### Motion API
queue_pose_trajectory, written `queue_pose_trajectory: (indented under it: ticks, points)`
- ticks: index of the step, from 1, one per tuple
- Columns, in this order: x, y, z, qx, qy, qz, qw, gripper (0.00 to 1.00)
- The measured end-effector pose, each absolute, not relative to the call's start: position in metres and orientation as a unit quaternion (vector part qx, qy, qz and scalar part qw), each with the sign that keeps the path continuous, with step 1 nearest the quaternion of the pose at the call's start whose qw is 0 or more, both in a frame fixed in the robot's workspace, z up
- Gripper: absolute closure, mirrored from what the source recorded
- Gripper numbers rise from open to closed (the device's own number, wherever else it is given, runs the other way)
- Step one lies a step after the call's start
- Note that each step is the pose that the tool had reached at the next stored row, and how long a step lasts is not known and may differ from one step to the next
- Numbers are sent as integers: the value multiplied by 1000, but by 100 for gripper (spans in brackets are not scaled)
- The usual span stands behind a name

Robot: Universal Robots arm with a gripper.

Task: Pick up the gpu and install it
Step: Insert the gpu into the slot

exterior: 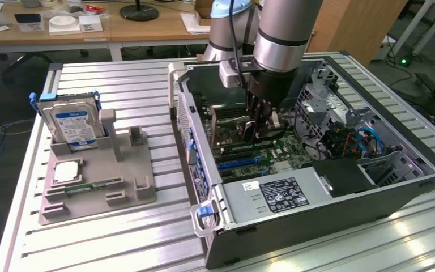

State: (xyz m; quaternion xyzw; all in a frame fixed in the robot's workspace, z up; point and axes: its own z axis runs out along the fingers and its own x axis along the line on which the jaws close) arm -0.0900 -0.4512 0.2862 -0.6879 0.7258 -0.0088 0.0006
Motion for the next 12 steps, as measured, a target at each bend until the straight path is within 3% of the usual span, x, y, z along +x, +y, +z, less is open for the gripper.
queue_pose_trajectory:
  ticks: [12]
  points:
    - [-92,-452,277,-688,726,-9,1,72]
